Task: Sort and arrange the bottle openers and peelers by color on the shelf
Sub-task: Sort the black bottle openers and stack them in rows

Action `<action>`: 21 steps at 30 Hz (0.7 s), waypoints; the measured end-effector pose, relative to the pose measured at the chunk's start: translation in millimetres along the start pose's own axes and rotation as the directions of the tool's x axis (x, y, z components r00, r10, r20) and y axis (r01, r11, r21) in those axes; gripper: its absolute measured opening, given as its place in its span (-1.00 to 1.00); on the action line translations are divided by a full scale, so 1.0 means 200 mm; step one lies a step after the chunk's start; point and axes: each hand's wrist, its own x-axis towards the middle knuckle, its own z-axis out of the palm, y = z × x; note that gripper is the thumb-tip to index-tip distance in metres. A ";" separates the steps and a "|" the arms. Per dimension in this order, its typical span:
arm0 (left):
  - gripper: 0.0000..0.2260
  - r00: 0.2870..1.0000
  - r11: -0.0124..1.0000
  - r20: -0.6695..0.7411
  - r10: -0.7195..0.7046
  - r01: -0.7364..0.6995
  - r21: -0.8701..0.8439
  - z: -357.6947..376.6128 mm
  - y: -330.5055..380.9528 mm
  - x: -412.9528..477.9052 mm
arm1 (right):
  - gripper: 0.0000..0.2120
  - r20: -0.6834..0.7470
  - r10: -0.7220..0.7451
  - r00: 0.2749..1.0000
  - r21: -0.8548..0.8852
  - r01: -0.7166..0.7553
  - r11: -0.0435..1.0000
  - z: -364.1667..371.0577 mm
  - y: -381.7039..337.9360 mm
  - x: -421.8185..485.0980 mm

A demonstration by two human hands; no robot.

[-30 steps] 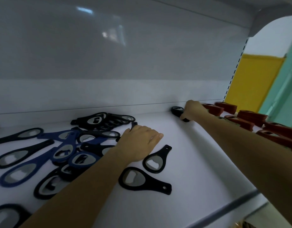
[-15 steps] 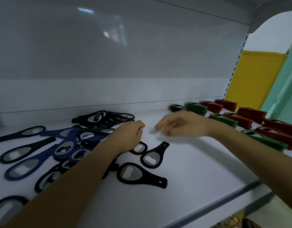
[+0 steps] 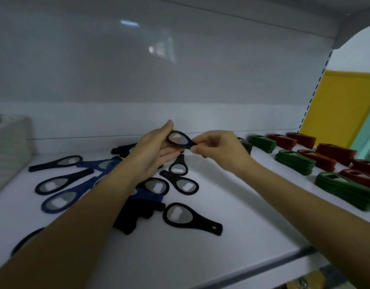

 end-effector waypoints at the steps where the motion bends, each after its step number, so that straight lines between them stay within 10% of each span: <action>1: -0.75 0.998 0.998 -0.046 0.047 -0.049 -0.038 -0.01 0.00 0.00 | -0.85 -0.016 -0.017 1.000 0.011 0.017 1.000 0.06 -0.02 0.04; 7: -0.68 0.940 0.979 -0.280 0.196 -0.206 -0.008 -0.12 0.01 0.03 | -0.72 0.123 -0.243 0.962 -0.203 0.264 0.943 0.23 0.03 0.09; 11: -0.76 0.950 0.991 -0.283 0.136 -0.135 0.021 -0.13 -0.02 0.05 | -0.54 0.471 -0.060 0.880 -0.431 0.289 0.855 0.13 0.16 0.08; 17: -0.86 0.966 0.999 -0.254 0.039 -0.043 -0.012 -0.12 -0.03 0.06 | -0.68 0.439 0.013 0.899 -0.562 0.263 0.784 0.06 0.18 0.10; 21: -0.87 0.976 0.997 -0.216 -0.022 0.007 -0.073 -0.12 -0.03 0.04 | -0.95 0.315 0.096 0.944 -0.345 0.019 0.938 0.06 0.16 0.09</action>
